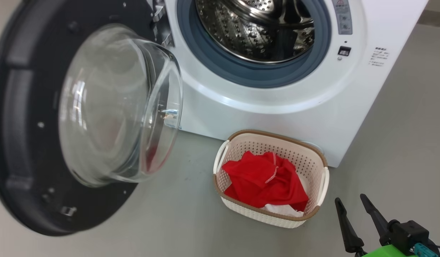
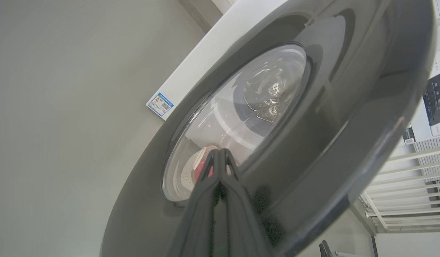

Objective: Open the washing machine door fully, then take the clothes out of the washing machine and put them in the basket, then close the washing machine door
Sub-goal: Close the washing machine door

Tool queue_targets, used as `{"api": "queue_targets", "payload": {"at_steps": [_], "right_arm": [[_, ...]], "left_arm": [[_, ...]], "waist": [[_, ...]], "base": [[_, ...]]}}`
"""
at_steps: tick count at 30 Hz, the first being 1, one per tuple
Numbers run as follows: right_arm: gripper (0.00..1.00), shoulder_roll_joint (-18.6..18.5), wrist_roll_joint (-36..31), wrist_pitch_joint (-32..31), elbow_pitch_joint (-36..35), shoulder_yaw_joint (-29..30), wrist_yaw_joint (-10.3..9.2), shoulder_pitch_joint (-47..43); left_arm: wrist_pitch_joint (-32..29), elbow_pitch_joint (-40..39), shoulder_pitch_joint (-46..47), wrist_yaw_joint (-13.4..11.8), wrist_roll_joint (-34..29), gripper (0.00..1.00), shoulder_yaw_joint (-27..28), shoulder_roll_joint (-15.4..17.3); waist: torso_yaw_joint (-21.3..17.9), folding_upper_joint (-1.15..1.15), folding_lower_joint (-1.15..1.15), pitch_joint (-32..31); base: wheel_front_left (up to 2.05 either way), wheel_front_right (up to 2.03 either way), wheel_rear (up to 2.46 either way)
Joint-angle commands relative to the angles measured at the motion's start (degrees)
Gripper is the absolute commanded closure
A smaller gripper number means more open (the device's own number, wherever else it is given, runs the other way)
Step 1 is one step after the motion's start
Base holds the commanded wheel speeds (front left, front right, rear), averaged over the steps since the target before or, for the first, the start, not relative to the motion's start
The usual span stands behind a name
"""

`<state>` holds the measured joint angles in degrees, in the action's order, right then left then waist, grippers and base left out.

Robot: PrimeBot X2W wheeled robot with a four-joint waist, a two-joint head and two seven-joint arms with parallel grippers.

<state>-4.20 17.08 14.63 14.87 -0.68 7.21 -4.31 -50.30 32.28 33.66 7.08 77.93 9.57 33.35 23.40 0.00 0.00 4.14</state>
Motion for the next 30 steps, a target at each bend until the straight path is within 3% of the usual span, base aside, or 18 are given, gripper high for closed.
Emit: {"api": "queue_targets", "payload": {"at_steps": [1,15,30], "right_arm": [[0.0,-0.55,-0.38,0.37,-1.63,-1.14,0.28,0.76],[0.0,-0.17,-0.36,0.37,-2.52,-1.49,0.28,-0.1],[0.0,0.31,-0.3,0.37,-2.95,-0.94,0.28,-0.26]], "left_arm": [[-0.96,-3.13,-0.34,0.4,1.06,1.0,1.24,2.89],[-0.41,-20.33,-8.49,0.4,5.32,1.0,-4.34,2.0],[6.05,-27.27,-8.28,0.4,5.11,1.0,-13.01,-0.46]], "waist": [[-0.61,0.0,0.0,-0.74],[-4.49,0.0,0.0,-2.79],[-10.05,0.0,0.0,-2.39]], "base": [[0.0,0.0,0.0],[0.0,0.0,0.0],[0.0,0.0,0.0]]}}
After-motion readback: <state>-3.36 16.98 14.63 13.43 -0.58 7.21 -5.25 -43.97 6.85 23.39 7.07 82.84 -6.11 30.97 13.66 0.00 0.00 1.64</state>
